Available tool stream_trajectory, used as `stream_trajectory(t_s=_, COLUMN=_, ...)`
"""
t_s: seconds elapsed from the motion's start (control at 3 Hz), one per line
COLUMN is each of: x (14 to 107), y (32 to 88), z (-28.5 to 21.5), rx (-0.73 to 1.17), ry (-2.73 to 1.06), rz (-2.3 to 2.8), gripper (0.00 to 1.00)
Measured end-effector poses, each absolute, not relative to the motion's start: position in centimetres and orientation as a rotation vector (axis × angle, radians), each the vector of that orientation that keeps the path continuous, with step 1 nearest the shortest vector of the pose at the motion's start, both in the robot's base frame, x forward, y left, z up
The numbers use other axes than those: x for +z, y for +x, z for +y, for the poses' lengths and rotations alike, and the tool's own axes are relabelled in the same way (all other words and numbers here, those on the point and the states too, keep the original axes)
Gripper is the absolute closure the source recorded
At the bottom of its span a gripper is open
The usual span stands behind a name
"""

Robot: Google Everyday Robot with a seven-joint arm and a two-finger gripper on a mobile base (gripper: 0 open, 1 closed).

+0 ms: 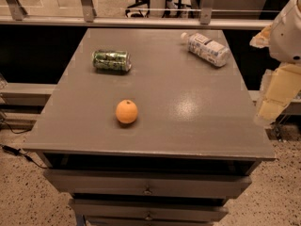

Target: Pick green can

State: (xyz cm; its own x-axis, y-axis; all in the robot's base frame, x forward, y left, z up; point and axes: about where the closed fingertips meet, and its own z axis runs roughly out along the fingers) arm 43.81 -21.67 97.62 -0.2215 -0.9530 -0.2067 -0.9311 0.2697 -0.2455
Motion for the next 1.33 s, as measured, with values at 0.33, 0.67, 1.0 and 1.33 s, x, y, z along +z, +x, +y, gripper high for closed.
stream_trajectory(t_s=0.33, x=97.6, y=43.8, z=-21.7, rx=-0.099, ry=-1.725, rz=2.232, gripper=0.00)
stream_trajectory(t_s=0.67, x=97.3, y=45.9, z=-18.5, rx=-0.089, ry=-1.742, rz=2.163, gripper=0.00)
stream_trajectory(t_s=1.0, x=96.2, y=50.0, z=-13.1, rx=-0.062, ry=-1.773, rz=2.057, gripper=0.00)
stream_trajectory(t_s=1.33, x=95.4, y=56.0, z=-5.7, rx=-0.029, ry=-1.796, rz=1.906, gripper=0.00)
